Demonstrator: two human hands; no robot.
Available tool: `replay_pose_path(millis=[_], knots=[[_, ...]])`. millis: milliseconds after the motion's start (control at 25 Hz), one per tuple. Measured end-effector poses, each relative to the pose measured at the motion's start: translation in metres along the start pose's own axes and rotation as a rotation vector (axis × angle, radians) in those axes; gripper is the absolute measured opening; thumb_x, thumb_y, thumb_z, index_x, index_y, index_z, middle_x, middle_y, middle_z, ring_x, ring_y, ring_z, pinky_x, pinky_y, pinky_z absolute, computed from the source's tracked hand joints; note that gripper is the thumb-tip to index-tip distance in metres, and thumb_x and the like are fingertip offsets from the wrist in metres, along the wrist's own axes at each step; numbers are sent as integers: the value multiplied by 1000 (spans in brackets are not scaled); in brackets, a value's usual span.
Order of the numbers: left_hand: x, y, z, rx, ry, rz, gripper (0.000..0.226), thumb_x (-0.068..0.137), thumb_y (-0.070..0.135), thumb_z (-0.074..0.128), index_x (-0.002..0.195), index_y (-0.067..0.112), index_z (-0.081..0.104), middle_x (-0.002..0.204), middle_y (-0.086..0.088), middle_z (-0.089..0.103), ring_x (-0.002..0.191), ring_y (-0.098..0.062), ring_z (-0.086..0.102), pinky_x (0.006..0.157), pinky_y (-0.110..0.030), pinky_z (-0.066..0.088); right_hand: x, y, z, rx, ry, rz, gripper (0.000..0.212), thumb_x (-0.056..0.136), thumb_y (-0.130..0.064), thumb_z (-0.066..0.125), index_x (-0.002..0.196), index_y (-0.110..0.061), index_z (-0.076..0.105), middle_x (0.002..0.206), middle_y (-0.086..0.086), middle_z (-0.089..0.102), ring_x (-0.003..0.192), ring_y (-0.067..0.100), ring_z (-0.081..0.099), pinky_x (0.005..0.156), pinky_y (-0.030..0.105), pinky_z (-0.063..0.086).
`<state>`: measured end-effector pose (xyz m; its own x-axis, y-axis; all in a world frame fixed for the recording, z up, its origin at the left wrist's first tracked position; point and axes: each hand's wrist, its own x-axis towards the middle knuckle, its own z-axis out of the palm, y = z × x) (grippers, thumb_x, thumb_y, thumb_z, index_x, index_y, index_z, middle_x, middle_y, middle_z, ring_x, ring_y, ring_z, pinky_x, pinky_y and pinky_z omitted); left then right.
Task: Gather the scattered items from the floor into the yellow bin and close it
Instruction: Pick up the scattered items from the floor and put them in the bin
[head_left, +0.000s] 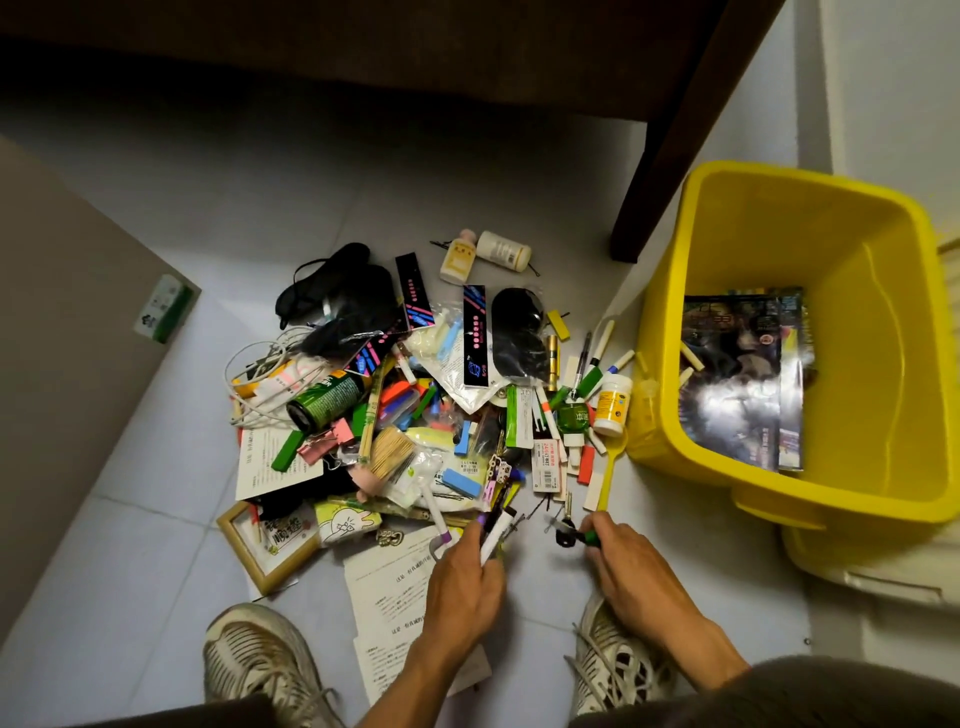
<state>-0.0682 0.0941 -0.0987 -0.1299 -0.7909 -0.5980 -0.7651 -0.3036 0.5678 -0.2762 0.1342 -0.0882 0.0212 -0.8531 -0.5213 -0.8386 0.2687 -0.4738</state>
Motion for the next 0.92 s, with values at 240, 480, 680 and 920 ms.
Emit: replay_pose_path(millis=[240, 480, 680, 920], knots=[[-8, 51, -31, -362, 71, -56, 33, 94, 20, 51, 127, 25, 55, 118, 5, 63, 107, -19, 60, 95, -46, 50, -20, -38, -30, 540, 143, 95, 15, 100, -19, 51, 106, -31, 44, 94, -5, 63, 73, 1, 61, 63, 12, 47], [-28, 193, -57, -623, -242, 203, 34, 85, 13, 56, 86, 46, 62, 70, 4, 62, 60, -12, 54, 50, -26, 44, -46, -52, -129, 1246, 652, 111, 26, 96, -17, 58, 114, -36, 58, 88, 1, 72, 65, 16, 69, 47, 30, 55], [-18, 280, -53, -707, -245, 262, 52, 95, 33, 58, 143, 17, 46, 134, -6, 59, 120, -21, 57, 105, -44, 45, -44, -34, -190, 1415, 689, 116, 59, 99, -15, 54, 153, -20, 29, 153, 9, 40, 131, 21, 51, 106, 38, 45], [0, 127, -53, -577, 32, 8, 24, 95, 22, 56, 118, 29, 61, 114, 3, 64, 97, -14, 63, 83, -37, 55, -33, -41, -113, 1158, 564, 141, 31, 96, -6, 54, 115, -29, 63, 105, -9, 73, 87, 7, 70, 73, 22, 58]])
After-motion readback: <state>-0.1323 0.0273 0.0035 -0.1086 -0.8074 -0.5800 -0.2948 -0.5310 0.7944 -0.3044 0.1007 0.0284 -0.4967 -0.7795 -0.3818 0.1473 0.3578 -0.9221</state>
